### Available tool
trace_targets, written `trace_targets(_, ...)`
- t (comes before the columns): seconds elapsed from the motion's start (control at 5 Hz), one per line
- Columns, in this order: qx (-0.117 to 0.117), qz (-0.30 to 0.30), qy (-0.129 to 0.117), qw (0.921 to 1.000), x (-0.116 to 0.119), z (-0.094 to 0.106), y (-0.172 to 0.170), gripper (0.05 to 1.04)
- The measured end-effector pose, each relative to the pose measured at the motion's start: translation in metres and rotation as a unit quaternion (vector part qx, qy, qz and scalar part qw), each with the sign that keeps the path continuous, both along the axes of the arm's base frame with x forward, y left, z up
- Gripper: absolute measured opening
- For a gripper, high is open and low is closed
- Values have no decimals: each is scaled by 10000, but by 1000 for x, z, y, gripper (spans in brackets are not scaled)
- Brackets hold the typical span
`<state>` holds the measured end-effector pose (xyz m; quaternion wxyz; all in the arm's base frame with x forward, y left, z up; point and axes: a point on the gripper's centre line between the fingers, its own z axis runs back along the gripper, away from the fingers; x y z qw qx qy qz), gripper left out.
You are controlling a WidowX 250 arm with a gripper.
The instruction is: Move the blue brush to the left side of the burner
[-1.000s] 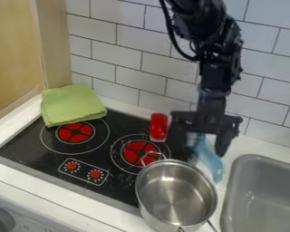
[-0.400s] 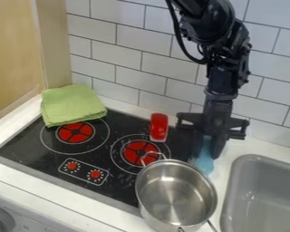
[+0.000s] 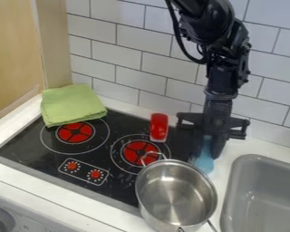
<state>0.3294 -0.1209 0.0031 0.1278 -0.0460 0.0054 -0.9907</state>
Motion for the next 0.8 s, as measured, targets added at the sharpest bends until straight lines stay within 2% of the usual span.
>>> trace_targets(0.2,-55,-7,-55,10000,-4,8,1,274)
trace_targets(0.4,-101,-26,-260,9996,-4,27,4,274)
trace_targets(0.6,-128,39,-468,9988,-13,53,13,274)
trace_targets(0.8,-177,324,-491,9981,-31,66,30,274)
